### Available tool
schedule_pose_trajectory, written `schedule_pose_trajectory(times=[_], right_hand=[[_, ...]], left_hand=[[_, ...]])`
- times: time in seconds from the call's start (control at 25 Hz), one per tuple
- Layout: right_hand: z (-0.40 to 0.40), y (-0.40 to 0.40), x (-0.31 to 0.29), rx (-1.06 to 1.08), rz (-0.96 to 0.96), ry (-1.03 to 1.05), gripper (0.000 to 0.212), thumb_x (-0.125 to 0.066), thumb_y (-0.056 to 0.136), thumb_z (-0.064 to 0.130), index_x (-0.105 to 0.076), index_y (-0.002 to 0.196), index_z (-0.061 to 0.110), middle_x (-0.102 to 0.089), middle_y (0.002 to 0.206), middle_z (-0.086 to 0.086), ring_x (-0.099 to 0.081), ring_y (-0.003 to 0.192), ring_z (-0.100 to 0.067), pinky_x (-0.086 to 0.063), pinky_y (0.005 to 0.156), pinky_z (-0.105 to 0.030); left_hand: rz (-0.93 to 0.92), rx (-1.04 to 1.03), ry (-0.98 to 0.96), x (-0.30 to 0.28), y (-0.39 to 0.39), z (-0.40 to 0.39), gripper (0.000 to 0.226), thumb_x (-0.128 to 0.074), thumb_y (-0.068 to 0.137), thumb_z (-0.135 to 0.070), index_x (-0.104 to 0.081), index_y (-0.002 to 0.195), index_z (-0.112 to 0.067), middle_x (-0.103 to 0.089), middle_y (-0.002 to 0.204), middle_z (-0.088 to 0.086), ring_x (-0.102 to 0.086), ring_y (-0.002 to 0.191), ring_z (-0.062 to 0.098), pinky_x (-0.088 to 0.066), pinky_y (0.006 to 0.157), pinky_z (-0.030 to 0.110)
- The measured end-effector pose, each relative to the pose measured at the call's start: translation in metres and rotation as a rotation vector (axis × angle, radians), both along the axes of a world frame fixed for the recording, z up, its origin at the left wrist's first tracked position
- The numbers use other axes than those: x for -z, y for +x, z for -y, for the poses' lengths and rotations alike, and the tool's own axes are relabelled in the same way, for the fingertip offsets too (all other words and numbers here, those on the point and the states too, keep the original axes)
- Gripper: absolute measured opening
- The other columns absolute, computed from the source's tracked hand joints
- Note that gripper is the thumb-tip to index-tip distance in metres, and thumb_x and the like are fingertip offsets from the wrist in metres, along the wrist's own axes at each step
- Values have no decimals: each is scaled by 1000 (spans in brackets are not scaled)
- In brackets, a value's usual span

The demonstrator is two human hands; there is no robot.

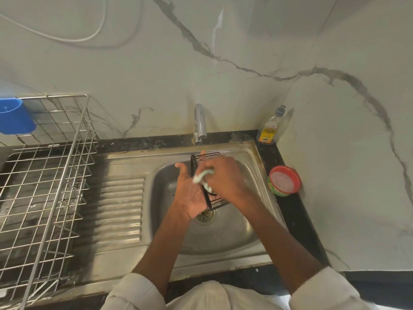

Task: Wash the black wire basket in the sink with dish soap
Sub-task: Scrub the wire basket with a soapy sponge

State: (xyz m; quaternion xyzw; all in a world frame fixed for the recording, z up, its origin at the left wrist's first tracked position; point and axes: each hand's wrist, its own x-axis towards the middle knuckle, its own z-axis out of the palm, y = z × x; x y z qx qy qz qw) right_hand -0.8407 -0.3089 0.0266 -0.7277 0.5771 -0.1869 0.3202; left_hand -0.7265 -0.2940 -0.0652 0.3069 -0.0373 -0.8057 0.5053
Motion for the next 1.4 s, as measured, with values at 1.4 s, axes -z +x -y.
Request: schedule_pose_trajectory(times=[1.4], right_hand=[[9, -12, 14, 90, -129, -221, 28, -72, 92, 7, -78, 116, 21, -68, 110, 4, -53, 90, -5, -41, 81, -19]], left_hand=[[280, 59, -15, -3, -5, -1, 85, -30, 98, -83, -75, 124, -15, -80, 113, 12, -76, 109, 29, -54, 99, 56]])
